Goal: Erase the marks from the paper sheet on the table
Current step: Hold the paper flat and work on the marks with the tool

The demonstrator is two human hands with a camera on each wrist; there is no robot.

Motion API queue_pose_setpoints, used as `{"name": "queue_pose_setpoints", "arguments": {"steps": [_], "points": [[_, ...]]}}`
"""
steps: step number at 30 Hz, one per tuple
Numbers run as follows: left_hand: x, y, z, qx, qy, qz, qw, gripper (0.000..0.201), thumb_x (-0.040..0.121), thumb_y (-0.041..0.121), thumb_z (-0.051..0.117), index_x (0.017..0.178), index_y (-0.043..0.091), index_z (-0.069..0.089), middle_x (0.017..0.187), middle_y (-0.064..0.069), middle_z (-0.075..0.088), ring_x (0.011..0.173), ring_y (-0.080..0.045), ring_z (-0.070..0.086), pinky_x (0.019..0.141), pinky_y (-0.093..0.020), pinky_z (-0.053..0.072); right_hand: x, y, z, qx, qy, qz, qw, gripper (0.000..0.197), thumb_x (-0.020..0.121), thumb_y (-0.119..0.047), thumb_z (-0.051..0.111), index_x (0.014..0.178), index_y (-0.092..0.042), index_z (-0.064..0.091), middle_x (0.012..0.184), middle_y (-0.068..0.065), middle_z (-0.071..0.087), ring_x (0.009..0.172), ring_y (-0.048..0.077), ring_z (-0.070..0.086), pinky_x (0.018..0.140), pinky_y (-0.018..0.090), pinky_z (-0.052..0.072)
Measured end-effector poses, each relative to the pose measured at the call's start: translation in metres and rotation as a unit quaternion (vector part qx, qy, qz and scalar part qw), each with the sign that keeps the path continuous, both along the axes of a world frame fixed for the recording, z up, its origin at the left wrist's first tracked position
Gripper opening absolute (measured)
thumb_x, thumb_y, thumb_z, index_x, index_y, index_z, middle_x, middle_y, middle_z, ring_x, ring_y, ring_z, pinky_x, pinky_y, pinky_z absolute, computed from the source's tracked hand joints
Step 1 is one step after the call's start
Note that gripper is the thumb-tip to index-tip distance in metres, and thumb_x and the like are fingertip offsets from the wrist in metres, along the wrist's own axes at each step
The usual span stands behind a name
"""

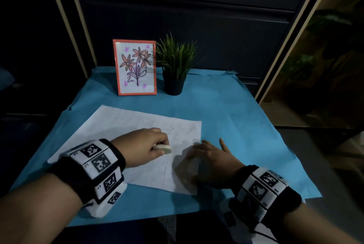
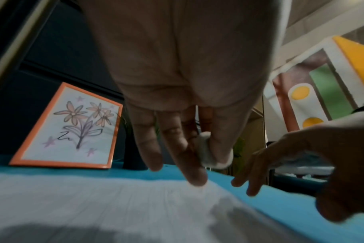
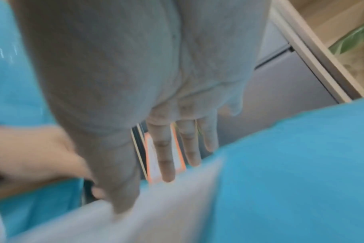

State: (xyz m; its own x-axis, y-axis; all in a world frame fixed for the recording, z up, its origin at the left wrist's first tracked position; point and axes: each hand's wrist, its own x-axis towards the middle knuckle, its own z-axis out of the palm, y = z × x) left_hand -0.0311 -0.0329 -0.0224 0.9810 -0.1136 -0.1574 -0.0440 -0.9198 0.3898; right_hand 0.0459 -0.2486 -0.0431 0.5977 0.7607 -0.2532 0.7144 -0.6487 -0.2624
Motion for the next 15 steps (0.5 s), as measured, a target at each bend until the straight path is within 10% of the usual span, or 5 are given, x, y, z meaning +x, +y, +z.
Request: {"name": "queue_pose_setpoints", "arguments": {"steps": [5, 8, 15], "points": [[0.016, 0.001, 0.025, -0.057, -0.052, 0.029, 0.997, 0.018, 0.092, 0.028, 0.062, 0.106, 0.033, 0.051, 0.091, 0.015, 0.053, 0.07, 0.001, 0.051, 0.061, -0.01, 0.036, 0.008, 0.014, 0.038, 0.121, -0.019, -0.032, 0.992, 0.043, 0.085, -0.048, 0.061, 0.124, -0.031, 0.054, 0.128, -0.009, 0.056, 0.12, 0.011, 0.051, 0.114, 0.037, 0.023], [0.031, -0.005, 0.032, -0.111, -0.077, 0.04, 0.99, 0.026, 0.087, 0.028, 0.066, 0.089, 0.034, 0.041, 0.083, 0.007, 0.057, 0.067, -0.01, 0.056, 0.063, -0.026, 0.044, 0.016, 0.034, 0.044, 0.214, 0.038, -0.056, 0.974, 0.034, 0.082, -0.037, 0.07, 0.113, -0.022, 0.062, 0.101, -0.005, 0.066, 0.087, 0.012, 0.062, 0.083, 0.026, 0.048], [0.061, 0.013, 0.008, -0.088, 0.01, 0.06, 0.994, 0.045, 0.085, 0.028, 0.07, 0.12, 0.03, 0.042, 0.122, 0.004, 0.054, 0.103, -0.016, 0.058, 0.089, -0.032, 0.047, 0.056, 0.052, 0.018, 0.173, 0.047, -0.139, 0.974, 0.028, 0.082, -0.038, 0.07, 0.087, -0.01, 0.07, 0.077, 0.0, 0.06, 0.074, 0.014, 0.053, 0.061, 0.019, 0.035]]}}
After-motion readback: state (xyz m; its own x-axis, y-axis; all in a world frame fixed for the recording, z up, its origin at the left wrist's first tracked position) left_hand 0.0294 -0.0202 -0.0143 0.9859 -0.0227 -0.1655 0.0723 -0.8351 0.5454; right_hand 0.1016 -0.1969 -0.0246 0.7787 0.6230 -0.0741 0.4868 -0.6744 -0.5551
